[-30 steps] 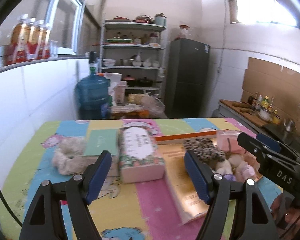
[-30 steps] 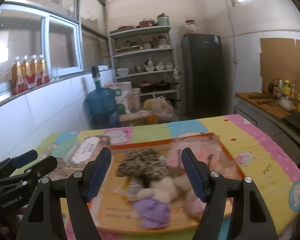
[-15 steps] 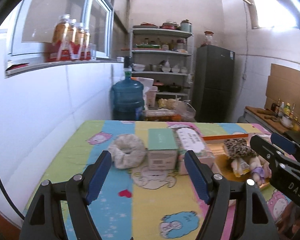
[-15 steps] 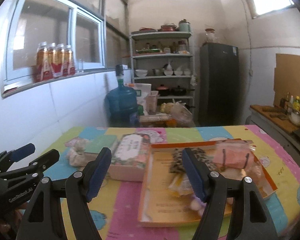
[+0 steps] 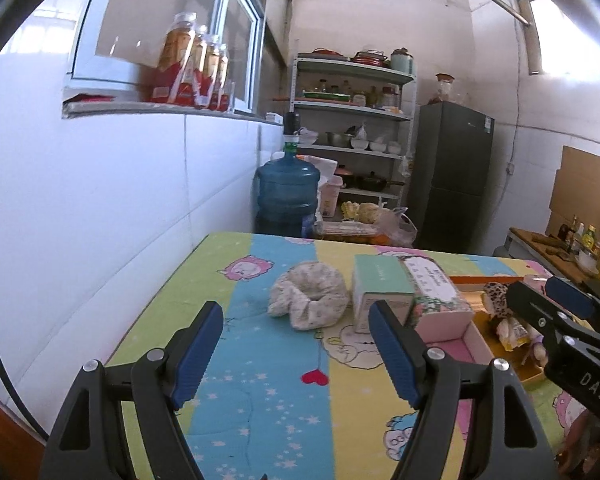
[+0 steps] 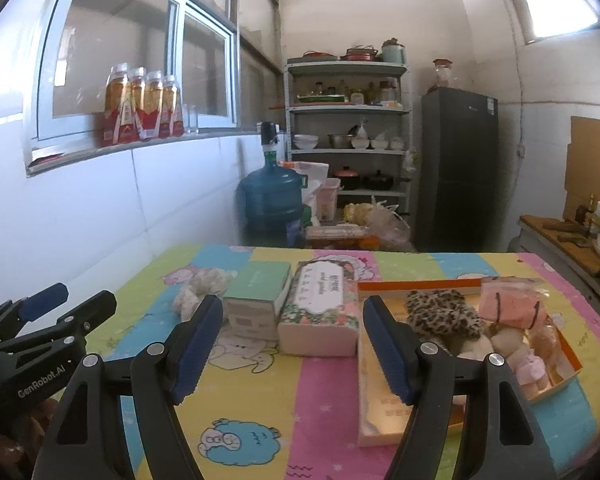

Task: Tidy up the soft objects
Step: 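Move both grippers back from the box toward the ring cushion and wipes pack, then grasp the white floral ring cushion with the right gripper while the left gripper reaches the wipes pack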

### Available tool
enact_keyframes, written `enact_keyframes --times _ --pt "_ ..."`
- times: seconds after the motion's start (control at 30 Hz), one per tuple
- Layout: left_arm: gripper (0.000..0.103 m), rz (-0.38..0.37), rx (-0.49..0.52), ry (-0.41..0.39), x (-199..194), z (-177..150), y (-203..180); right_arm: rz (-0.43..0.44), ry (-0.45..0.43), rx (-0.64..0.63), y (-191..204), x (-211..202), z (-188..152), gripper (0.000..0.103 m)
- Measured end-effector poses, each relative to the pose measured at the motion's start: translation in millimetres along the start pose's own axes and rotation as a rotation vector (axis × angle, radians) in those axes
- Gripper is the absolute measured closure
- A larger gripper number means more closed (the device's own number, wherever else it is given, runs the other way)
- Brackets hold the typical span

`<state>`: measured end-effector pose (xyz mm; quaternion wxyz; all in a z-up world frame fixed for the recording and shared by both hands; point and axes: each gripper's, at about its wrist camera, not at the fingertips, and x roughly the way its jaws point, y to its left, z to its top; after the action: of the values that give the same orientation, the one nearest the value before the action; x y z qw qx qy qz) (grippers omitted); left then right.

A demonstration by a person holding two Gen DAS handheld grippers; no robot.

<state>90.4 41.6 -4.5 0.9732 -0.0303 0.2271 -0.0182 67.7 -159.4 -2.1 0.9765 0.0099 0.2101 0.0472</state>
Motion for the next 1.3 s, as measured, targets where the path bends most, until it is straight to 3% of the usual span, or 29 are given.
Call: enact_keyframes --times 0.23,0.47,0.6,0.73,0.8,0.87,1.1,1.3 --pt "0.028 0.006 -0.001 0.01 7.6 -0.5 13.4 0.036 0.017 -0.006 12.9 10.4 -0.8 0.029" --pt "0.028 0.046 -0.029 0.013 14.0 -0.8 36.4 0.184 0.05 -0.027 35.9 31.6 -2.7 0.029" --pt "0.028 0.091 -0.047 0.021 20.3 -2.4 56.4 0.334 0.119 -0.054 58.6 59.6 -4.3 0.029" --pt "0.028 0.118 -0.062 0.024 23.0 -4.8 72.2 0.396 0.18 -0.11 87.4 93.4 -3.8 0.029" --pt "0.028 0.13 -0.07 0.022 23.8 -7.5 80.8 0.432 0.207 -0.116 98.0 110.6 -2.7 0.031" --pt "0.028 0.138 -0.077 0.021 24.7 -10.4 87.2 0.464 0.254 -0.114 108.0 133.3 -1.1 0.041" --pt "0.028 0.138 -0.112 0.045 37.4 -18.2 111.1 0.339 0.354 -0.184 134.5 200.8 -3.1 0.042" --pt "0.028 0.116 -0.14 0.061 51.0 -20.5 124.3 0.193 0.421 -0.275 151.4 234.6 -25.1 0.063"
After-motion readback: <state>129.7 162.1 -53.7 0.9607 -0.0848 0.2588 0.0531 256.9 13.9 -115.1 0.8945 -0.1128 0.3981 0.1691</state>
